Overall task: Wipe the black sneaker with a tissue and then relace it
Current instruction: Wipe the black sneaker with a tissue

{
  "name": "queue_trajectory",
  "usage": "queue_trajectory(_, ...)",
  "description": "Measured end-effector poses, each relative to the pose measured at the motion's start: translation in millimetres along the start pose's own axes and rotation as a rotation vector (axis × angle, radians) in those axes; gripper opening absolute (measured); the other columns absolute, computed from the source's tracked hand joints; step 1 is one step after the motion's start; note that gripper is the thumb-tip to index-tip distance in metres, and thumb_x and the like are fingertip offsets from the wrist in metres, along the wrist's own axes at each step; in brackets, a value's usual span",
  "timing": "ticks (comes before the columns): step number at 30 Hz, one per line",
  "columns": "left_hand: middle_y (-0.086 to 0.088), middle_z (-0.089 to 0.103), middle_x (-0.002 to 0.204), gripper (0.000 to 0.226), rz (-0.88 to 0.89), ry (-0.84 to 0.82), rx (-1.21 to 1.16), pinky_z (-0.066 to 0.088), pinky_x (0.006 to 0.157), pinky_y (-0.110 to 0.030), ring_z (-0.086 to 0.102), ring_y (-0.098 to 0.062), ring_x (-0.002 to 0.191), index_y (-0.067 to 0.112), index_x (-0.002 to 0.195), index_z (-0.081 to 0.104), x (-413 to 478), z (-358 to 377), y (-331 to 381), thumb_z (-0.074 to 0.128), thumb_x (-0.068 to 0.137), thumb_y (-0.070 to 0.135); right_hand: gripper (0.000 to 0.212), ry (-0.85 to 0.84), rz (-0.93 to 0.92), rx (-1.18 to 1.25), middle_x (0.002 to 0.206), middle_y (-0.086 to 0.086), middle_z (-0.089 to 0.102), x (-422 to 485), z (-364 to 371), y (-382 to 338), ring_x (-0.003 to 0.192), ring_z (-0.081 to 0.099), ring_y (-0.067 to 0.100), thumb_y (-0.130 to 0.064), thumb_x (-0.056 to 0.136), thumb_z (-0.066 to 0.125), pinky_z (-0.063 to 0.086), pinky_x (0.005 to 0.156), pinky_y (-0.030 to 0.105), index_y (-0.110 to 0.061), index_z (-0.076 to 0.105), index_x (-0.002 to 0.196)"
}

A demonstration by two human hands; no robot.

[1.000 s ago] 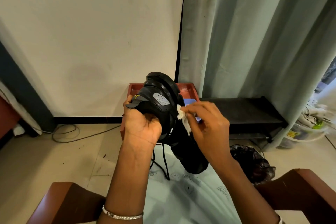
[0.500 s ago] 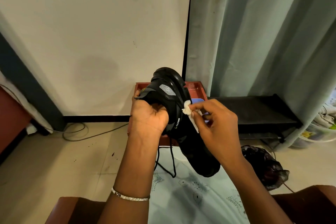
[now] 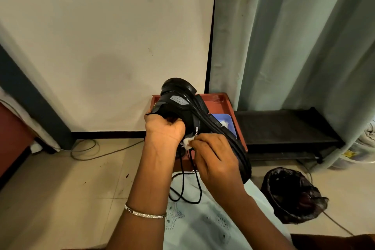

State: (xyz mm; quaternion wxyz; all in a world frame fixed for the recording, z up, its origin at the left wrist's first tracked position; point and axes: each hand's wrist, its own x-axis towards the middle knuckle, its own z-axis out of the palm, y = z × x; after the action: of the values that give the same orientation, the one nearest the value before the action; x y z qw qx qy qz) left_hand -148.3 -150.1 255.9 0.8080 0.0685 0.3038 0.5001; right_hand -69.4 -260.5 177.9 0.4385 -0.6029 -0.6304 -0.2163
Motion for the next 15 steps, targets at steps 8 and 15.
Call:
queue_trajectory(8,-0.006,0.07,0.086,0.023,-0.391,-0.057,0.105,0.055,0.079,-0.032,0.068,-0.024,0.083,0.01,0.089,0.067,50,17,1,0.053,0.089,0.029,0.015,-0.011,0.284,0.224,0.099,-0.002,0.068,11,-19,37,0.094,0.064,0.012,-0.002,0.084,0.073,0.053,0.082,0.026,-0.01,0.076,0.096)
queue_trajectory(15,-0.004,0.06,0.067,0.021,-0.42,-0.398,0.709,0.046,0.065,-0.028,0.057,-0.021,0.062,0.013,0.064,0.062,72,55,13,0.06,0.081,0.025,0.023,0.164,0.646,0.193,0.098,-0.003,0.069,11,-71,86,0.088,0.068,0.01,-0.002,0.085,0.071,0.053,0.077,0.014,-0.02,0.073,0.099)
